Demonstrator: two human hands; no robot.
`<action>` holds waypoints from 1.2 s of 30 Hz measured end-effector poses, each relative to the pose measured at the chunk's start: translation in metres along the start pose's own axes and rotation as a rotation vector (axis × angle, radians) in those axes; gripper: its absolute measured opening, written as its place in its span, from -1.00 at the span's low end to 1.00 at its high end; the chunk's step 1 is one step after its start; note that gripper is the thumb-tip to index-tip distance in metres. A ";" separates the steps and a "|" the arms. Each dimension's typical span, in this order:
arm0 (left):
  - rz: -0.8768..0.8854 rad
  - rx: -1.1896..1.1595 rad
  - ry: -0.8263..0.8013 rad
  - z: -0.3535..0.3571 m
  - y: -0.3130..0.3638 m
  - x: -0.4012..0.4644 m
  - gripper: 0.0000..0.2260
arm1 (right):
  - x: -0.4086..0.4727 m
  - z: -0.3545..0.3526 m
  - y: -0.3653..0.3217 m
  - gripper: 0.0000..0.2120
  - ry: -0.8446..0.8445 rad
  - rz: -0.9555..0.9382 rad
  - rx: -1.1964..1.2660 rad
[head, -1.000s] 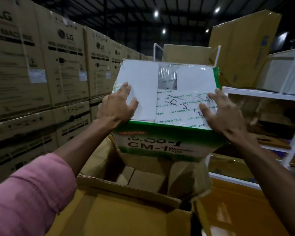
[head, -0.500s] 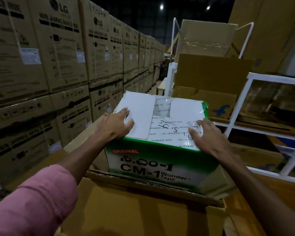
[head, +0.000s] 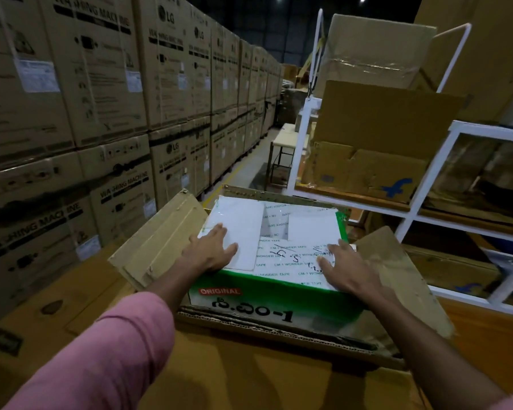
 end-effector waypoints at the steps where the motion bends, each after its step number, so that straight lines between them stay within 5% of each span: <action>1: -0.002 0.004 -0.010 0.005 -0.003 0.007 -0.23 | 0.005 0.004 0.002 -0.36 -0.017 0.011 -0.012; 12: -0.025 0.074 0.032 0.011 0.013 0.025 -0.31 | 0.029 0.029 0.030 -0.18 0.010 0.050 0.032; 18: -0.046 0.145 0.050 0.014 0.016 0.017 -0.32 | 0.018 0.027 0.021 -0.40 -0.016 0.067 -0.042; 22: -0.046 0.192 0.079 0.014 0.030 0.018 -0.35 | 0.024 0.023 0.015 -0.34 0.043 -0.038 -0.221; 28: 0.386 0.217 0.029 0.027 0.114 0.016 -0.49 | 0.029 0.021 -0.052 -0.81 0.003 -0.346 -0.048; 30: 0.490 0.265 0.032 0.023 0.134 0.016 -0.62 | 0.033 0.027 -0.061 -0.82 -0.034 -0.336 -0.032; 36: 0.159 0.826 0.096 0.008 0.141 0.011 -0.75 | 0.043 0.033 -0.040 -0.65 -0.033 -0.347 -0.040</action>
Point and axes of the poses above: each hand's wrist, its own x-axis towards the middle knuckle, its own z-axis out of the palm, y = z × x, the point moved 3 cm from there along x, towards the middle knuckle, and after that the axes turned 8 degrees about -y, right-handed, at the moved point
